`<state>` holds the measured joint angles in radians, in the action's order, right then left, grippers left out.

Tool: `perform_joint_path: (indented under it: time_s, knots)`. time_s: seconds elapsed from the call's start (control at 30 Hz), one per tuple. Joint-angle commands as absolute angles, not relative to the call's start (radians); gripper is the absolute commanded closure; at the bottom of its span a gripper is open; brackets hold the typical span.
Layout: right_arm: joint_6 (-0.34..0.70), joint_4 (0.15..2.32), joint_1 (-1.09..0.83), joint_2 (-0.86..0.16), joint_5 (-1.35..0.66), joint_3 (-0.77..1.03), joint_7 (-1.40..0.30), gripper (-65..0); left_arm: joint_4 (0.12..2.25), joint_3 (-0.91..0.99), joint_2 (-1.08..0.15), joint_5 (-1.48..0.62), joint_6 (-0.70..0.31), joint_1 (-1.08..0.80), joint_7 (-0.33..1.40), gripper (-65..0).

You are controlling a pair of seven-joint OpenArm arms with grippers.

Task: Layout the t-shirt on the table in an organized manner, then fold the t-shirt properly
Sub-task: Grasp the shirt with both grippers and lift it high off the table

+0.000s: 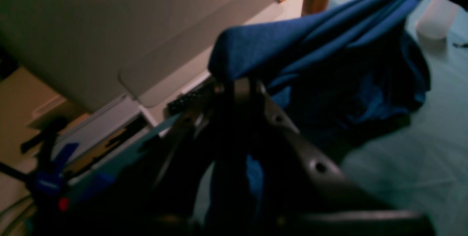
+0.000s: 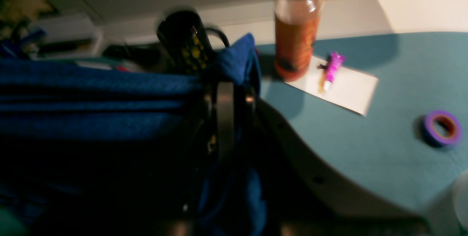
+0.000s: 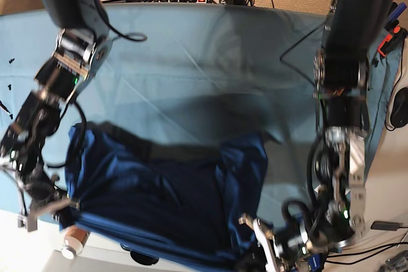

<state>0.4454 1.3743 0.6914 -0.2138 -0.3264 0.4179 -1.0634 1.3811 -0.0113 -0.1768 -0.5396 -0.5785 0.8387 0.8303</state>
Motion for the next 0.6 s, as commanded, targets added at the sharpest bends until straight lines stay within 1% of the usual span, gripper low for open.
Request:
perform_joint_path:
  time_s: [0.0, 0.2, 0.33, 0.5, 0.57]
  knots:
    - [0.441, 1.358, 0.765, -0.227, -0.341, 0.418, -1.024, 0.0, 1.362, -0.004, -0.18, -0.545, -0.565, 0.909, 0.791, 0.0]
    - [0.442, 1.182, 0.981, -0.227, -0.363, 0.418, -1.008, 0.0, 1.156, -0.004, -0.18, -0.545, -0.568, 1.091, 0.731, 0.0]
    - [0.442, 1.121, 1.097, -0.227, -0.363, 0.418, -1.032, 0.0, 1.101, -0.004, -0.181, -0.545, -0.568, 1.19, 0.755, 0.0]
    - [0.445, 1.116, 1.109, -0.228, -0.4, 0.418, -1.118, 0.0, 1.101, -0.004, -0.181, -0.6, -0.577, 1.198, 0.889, 0.0]
    - [0.446, 1.116, 1.088, -0.226, -0.416, 0.418, -1.112, 0.0, 1.101, -0.004, -0.181, -0.611, -0.585, 1.173, 0.897, 0.0]
